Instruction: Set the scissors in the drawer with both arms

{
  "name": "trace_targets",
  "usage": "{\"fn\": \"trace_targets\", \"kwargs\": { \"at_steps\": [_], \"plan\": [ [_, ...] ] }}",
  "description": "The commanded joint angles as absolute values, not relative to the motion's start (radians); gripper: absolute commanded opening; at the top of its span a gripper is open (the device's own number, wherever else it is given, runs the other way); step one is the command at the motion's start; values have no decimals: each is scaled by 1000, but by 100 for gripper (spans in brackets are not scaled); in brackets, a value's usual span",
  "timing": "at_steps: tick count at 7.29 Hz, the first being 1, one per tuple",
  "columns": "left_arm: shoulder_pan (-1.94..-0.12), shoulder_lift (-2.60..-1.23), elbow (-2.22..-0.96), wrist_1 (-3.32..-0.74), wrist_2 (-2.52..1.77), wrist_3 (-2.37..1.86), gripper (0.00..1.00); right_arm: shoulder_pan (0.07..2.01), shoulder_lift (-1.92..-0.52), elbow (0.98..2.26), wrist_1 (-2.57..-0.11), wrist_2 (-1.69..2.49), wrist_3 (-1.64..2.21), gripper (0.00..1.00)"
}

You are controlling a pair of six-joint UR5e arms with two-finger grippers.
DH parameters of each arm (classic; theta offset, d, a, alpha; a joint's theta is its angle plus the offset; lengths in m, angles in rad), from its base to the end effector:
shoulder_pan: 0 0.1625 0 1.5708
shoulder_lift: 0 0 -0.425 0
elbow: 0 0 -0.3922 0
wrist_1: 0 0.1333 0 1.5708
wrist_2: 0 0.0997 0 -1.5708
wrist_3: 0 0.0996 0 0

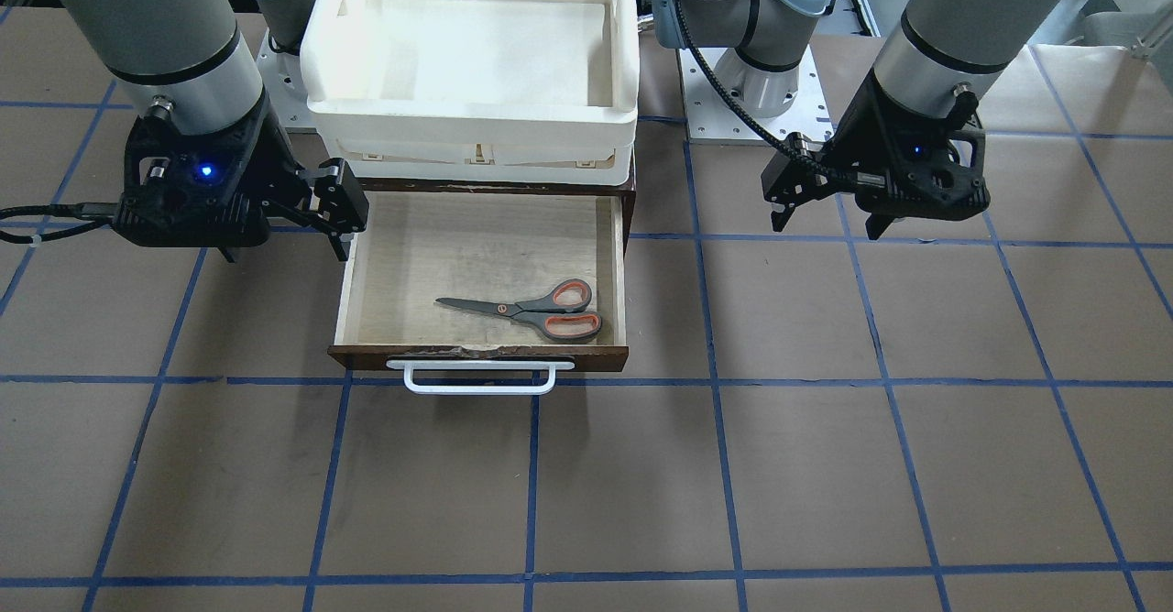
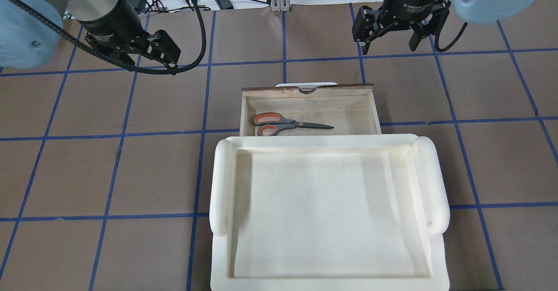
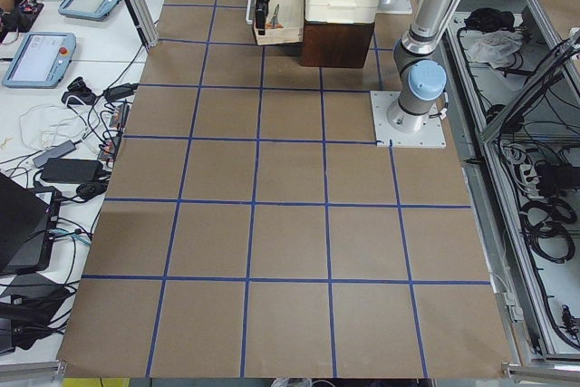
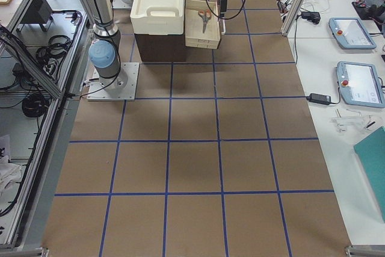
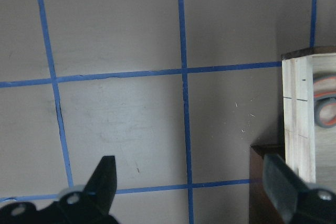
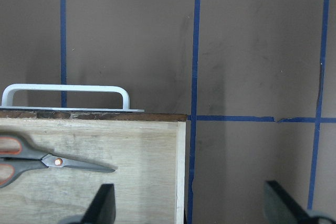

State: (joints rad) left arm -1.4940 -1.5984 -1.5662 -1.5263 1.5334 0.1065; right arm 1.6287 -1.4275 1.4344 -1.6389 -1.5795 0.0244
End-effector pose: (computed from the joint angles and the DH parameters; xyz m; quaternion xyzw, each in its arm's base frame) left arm -0.0978 -0.5147 0.4809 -0.0150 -0.9997 0.0124 0.0176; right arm 0.1645 -0.5499 0.4871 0.0166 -0.9994 0.0307 0.0031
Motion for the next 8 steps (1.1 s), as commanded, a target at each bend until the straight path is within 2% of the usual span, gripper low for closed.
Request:
{"fn": "trace_targets", "kwargs": {
  "at_steps": [1, 8],
  "plan": [
    [-1493, -1565, -1600, -1536, 1540, 80, 100, 1628, -1428, 1434, -1632, -1580, 23, 100],
    [-1489, -1562, -1617, -1525, 1543, 81, 100, 1624, -1427, 1434, -1638, -1578, 31, 100]
  ]
}}
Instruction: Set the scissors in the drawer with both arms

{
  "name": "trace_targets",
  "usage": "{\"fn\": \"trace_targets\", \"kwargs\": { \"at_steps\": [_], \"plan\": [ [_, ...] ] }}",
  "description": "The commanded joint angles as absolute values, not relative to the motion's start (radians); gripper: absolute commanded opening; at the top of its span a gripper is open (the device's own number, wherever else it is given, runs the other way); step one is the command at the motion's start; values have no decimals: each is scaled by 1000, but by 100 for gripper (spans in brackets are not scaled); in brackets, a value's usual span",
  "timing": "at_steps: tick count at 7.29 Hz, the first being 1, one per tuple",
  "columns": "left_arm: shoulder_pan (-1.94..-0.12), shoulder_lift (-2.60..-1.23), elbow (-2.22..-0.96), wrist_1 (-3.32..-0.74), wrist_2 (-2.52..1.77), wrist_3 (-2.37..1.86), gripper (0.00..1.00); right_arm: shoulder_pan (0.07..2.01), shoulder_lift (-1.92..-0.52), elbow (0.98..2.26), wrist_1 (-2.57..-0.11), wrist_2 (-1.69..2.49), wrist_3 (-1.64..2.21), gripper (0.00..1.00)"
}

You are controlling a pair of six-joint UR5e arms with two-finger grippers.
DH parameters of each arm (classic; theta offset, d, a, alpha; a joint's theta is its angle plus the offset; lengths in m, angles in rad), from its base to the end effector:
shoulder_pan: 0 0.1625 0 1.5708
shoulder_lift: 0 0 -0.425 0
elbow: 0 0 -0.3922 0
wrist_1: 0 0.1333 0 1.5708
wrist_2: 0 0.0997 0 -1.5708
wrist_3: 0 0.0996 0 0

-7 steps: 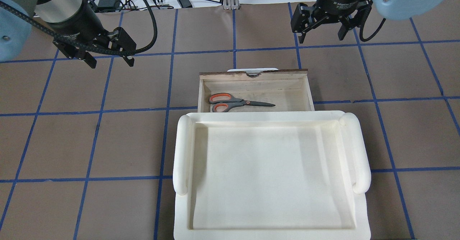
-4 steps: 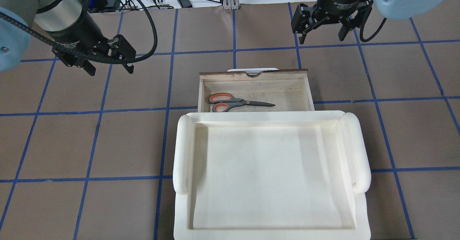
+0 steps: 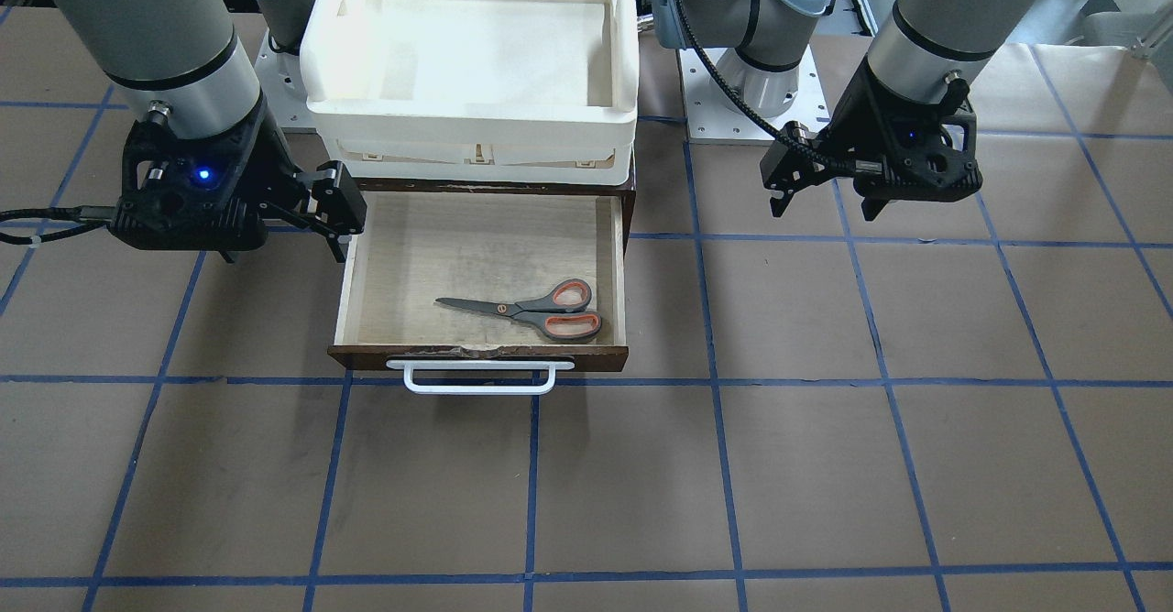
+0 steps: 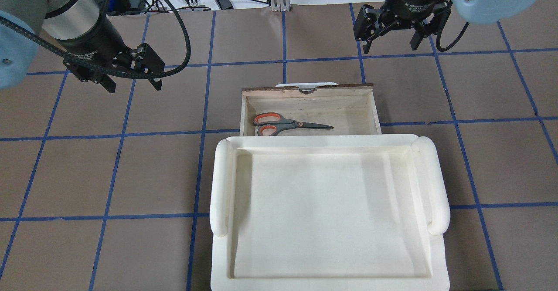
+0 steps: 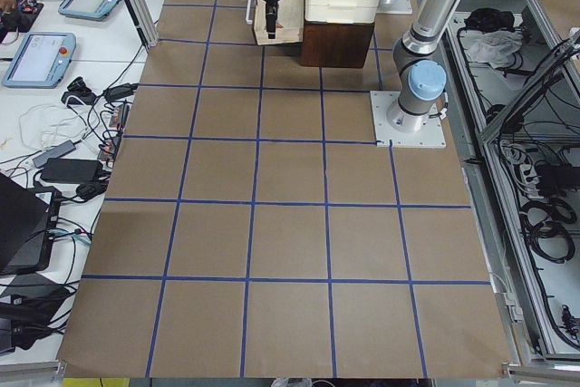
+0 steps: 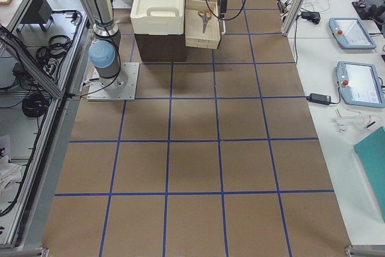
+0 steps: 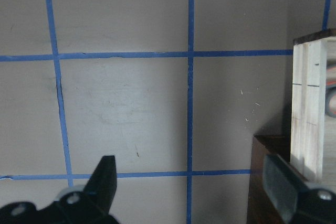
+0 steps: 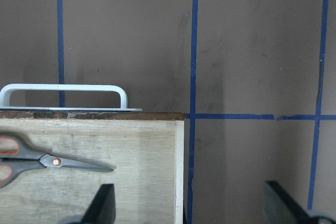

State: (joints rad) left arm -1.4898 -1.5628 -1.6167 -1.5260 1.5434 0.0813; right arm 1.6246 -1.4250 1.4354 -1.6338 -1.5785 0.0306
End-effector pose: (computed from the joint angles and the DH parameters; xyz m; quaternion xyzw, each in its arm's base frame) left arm -0.0960 -0.4983 0.4737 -0.0002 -0.9999 0.0045 0.0134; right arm 0.1624 -0.5508 0.4847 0.0115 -0.9996 0.0264 0.0027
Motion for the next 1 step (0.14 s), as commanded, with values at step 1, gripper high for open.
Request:
{"fn": "trace_targets", "kwargs": {
  "at_steps": [1],
  "plan": [
    [-1489, -1562, -1615, -1523, 1543, 81, 100, 1624, -1422, 1436, -1641, -1577, 34, 100]
  ]
}}
